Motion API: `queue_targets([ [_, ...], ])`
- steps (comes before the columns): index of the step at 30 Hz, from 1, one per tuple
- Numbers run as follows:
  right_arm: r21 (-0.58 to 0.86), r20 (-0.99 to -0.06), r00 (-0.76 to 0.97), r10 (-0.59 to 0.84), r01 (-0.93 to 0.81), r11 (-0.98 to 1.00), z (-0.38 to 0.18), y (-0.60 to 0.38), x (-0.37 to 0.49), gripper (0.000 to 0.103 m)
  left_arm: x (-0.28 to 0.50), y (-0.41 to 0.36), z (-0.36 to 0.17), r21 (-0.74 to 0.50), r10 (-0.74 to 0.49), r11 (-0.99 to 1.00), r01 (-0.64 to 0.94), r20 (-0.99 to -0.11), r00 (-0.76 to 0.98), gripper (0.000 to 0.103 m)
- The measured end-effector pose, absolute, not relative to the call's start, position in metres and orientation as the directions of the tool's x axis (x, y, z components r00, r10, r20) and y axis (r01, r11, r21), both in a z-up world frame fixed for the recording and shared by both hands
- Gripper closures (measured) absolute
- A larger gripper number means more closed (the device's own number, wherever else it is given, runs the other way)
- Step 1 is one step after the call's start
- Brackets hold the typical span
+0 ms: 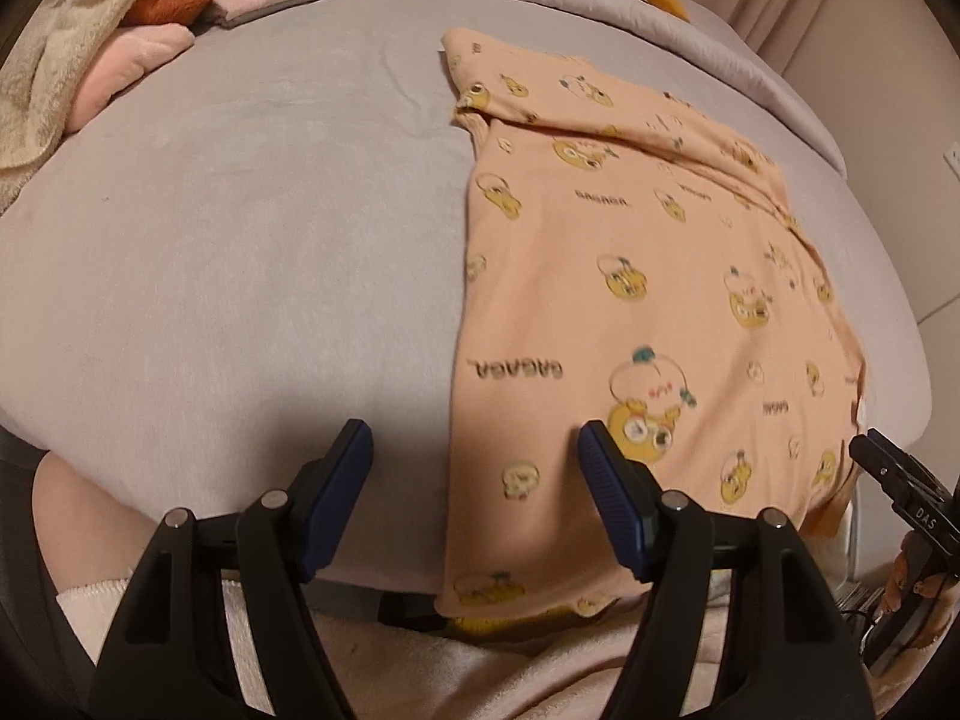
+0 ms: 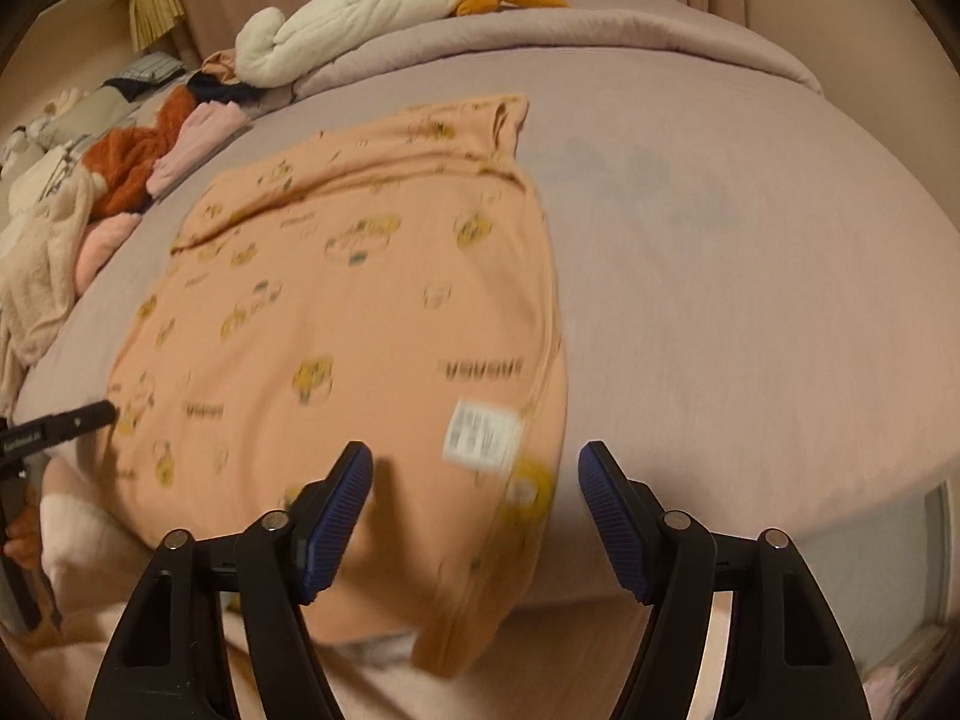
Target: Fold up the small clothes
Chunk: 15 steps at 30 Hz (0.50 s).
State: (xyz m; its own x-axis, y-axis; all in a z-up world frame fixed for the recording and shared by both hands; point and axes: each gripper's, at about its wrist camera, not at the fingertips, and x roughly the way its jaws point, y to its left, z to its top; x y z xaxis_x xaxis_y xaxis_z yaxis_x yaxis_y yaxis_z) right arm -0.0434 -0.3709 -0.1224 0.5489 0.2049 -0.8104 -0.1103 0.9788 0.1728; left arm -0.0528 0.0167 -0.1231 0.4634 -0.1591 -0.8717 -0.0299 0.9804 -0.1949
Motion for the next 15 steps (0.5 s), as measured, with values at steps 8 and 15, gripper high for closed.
queue_targets([
  [8,0.169,-0.814,0.542,0.21,-0.124,0.978,-0.13,-0.369,-0.062,0.032,-0.071,0.003,-0.128,-0.174,-0.153,0.985,-0.004,-0.874,0.462,0.036],
  [15,0.173,-0.822,0.526,0.22,-0.138,0.975,-0.137,-0.366,-0.068,0.032,-0.083,-0.005,-0.131,-0.166,-0.152,0.986,0.012,-0.874,0.461,0.037],
])
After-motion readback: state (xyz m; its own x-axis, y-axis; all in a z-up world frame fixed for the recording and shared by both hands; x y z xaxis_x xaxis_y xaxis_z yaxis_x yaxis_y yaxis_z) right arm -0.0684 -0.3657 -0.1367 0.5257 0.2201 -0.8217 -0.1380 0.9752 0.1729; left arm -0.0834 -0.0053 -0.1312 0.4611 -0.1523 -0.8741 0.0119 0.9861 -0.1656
